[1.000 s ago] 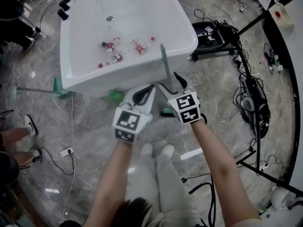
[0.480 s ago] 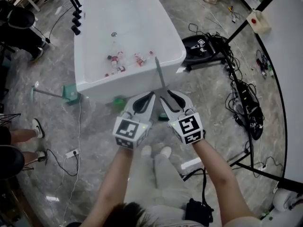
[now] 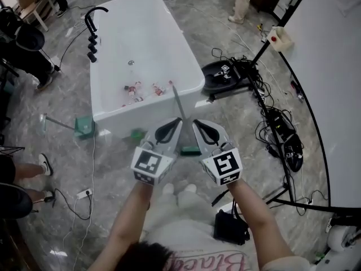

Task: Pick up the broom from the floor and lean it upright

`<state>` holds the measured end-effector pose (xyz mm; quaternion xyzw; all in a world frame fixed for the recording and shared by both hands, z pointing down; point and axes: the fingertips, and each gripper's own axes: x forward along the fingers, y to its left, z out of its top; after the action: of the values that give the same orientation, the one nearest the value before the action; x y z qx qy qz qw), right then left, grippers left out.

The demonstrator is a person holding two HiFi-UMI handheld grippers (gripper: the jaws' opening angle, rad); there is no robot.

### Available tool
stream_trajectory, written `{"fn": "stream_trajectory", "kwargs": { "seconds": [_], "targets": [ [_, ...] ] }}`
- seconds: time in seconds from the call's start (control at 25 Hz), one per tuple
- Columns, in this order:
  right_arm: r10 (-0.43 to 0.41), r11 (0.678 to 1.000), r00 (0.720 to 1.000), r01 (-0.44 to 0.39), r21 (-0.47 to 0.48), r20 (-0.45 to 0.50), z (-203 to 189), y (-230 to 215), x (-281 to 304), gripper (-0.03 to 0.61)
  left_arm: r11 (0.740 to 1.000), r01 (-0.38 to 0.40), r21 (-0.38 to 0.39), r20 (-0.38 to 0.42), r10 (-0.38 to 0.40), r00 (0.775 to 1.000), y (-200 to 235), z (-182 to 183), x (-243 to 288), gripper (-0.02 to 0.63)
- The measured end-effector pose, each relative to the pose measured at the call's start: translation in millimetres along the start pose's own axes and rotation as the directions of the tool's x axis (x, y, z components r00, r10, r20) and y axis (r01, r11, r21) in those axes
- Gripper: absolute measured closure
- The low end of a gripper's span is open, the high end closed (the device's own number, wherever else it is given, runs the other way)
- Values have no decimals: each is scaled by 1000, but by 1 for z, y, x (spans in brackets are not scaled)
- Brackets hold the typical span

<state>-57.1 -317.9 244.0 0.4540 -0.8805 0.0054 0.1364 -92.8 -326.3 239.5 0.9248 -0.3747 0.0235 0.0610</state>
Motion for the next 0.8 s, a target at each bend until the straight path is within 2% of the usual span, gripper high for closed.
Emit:
{"fn": "stream_trajectory", "kwargs": {
  "seconds": [0.2,0.4,0.56,0.8],
  "targets": [
    [24,999,998,-21,-42,64,33,13,-32,577,999,44,16,46,-45,998,-28,30,-11,615],
    [-25,999,998,26,-23,57,47,2,-47,577,997,72,15,74,-73,995,-39,52,-10,615],
    [-50,999,997,50,1,63,59,-7,-52,578,997,65,46,69,-68,995,-41,71,-4,615],
    [-81,996,995,83,-21,59,69,-13,-52,578,993,60,105,58,-66,996,-44,85,4,615]
  ]
}}
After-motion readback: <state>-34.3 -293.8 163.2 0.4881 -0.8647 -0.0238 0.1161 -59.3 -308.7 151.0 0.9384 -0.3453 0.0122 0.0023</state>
